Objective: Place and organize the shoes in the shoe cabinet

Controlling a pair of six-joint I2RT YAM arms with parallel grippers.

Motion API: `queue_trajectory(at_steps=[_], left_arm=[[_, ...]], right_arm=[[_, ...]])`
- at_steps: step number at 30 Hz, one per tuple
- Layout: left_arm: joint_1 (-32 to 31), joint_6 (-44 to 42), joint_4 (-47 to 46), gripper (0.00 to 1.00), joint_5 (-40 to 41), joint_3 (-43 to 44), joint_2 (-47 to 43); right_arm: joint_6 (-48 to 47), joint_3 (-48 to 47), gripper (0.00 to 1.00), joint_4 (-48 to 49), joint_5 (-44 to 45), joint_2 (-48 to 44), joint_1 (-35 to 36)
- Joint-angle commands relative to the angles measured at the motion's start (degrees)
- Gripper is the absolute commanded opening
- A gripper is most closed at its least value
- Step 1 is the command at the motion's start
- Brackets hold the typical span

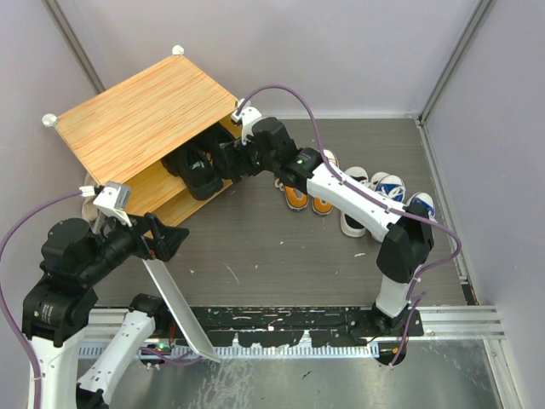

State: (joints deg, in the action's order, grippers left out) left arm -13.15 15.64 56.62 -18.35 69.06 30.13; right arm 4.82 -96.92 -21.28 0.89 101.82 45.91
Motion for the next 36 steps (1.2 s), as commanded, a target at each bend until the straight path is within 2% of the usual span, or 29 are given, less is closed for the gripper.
queue_trajectory(at_steps=[1,10,15,18,19,23,25,29,32,36], left_arm=[[0.07,0.62,0.63,0.98,0.91,0.25,0.83],[0.05,0.47,1.36,0.98,1.03,0.73,1.82],[0.06,0.29,1.94,0.98,1.36,0.86,1.95],[0.05,0.12,2.13,0.98,1.55,1.03,1.97],[0.05,0.1,2.1,0.98,1.7,1.01,1.96],[0.05,0.03,2.29,0.98,1.87,0.94,1.93],[0.12,-0.07,2.45,0.98,1.84,0.97,1.86],[0.05,-0.34,2.5,0.98,2.11,0.86,1.78],[0.06,-0.34,2.36,0.98,2.09,0.57,1.9],[0.08,-0.5,2.29,0.98,2.08,0.61,1.82]], right_arm=[[-0.42,2.81,0.96,11.77,-0.66,-4.01,-0.86],[0.02,7.84,0.84,23.53,-1.68,-4.21,-1.49],[0.34,7.0,0.76,24.18,-1.76,-2.39,-1.73],[0.32,5.49,0.5,23.42,-2.6,-1.17,-2.0],[0.3,4.7,0.48,23.06,-2.92,-0.73,-2.12],[0.28,2.9,0.48,21.44,-3.74,0.92,-2.18],[0.28,1.87,0.56,20.18,-4.69,1.92,-2.26],[0.93,1.56,0.63,19.56,-5.81,3.18,-2.27],[1.11,1.22,0.62,18.77,-5.2,3.99,-2.29],[0.88,0.7,0.56,17.08,-3.96,4.73,-2.29]])
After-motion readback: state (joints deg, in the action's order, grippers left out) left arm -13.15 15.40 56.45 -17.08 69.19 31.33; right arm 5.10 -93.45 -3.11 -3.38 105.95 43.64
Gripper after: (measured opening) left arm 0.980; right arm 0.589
